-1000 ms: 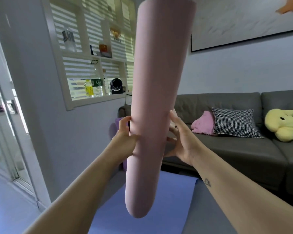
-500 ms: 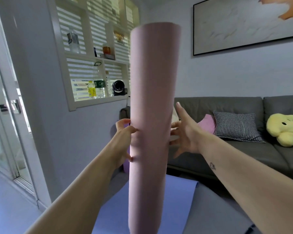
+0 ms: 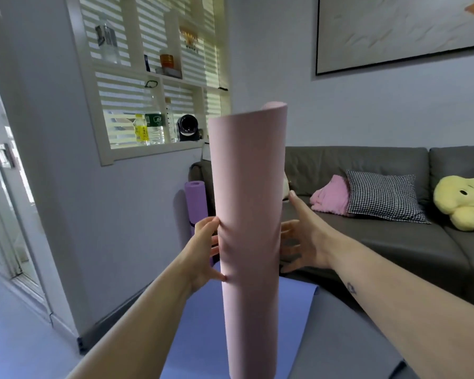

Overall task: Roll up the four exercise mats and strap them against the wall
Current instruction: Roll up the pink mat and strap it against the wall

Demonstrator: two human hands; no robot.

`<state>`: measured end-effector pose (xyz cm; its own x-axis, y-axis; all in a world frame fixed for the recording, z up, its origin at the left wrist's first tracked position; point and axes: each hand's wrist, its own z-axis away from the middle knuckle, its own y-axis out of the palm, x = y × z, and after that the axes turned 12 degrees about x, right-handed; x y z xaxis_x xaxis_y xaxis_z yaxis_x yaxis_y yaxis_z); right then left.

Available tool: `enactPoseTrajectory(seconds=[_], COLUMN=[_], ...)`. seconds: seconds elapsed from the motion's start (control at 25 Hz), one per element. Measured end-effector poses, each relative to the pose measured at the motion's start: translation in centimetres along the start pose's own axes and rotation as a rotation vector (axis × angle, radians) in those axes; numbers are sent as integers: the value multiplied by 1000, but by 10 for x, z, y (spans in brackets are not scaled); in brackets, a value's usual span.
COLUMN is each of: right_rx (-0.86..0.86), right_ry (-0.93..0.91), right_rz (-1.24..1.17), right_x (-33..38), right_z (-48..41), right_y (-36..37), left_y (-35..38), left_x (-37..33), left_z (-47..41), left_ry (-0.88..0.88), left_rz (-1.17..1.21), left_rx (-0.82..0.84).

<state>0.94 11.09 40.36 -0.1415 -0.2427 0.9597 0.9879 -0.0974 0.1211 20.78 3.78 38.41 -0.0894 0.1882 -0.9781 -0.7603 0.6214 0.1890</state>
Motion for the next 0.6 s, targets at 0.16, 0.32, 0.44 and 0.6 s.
enactPoseTrajectory(seconds=[0.16, 0.32, 0.44, 0.6], right_rx=[17, 25, 36, 43], right_ry=[92, 187, 234, 244], right_rz=[18, -67, -95, -80], right_x=[-52, -113, -143, -160], right_z=[-37, -86, -110, -129], right_y=[-8, -9, -5, 1], left_y=[-18, -49, -61, -65], left_x=[49, 107, 134, 152], left_z=[-25, -51, -57, -65], left_ry=[11, -125, -175, -208], left_rz=[-26, 70, 102, 89], left_rx=[46, -84, -154, -183])
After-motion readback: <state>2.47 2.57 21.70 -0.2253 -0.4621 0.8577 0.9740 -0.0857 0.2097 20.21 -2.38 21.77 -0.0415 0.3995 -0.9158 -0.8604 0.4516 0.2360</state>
